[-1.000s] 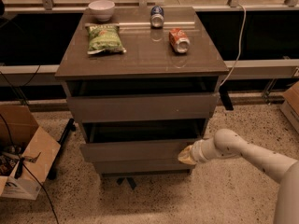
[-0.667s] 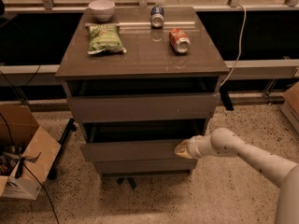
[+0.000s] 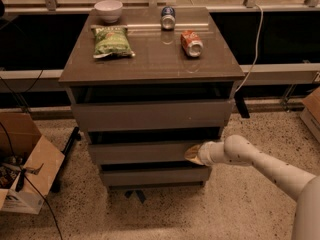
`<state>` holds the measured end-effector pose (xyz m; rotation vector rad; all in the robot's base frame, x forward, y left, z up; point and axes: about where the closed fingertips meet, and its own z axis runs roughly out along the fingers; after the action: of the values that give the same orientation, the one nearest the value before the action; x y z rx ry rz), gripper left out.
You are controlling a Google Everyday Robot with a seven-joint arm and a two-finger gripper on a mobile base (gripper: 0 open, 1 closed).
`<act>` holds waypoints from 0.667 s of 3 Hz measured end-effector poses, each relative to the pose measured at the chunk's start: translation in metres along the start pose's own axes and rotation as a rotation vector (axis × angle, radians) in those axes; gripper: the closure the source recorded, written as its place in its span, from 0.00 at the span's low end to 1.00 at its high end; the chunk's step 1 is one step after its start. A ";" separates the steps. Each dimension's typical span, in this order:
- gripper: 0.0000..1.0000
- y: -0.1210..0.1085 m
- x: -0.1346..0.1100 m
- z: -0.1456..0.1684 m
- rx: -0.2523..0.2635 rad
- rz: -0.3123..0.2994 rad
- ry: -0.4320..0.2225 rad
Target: Close middle drawer
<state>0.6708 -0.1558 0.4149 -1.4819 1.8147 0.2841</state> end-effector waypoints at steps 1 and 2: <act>0.54 0.001 -0.001 0.002 -0.003 0.000 -0.001; 0.30 0.003 -0.001 0.004 -0.007 0.000 -0.003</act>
Offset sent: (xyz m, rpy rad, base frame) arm -0.0004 0.0015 -0.0009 0.0011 0.0015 0.0019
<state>0.6697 -0.1516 0.4123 -1.4855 1.8131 0.2926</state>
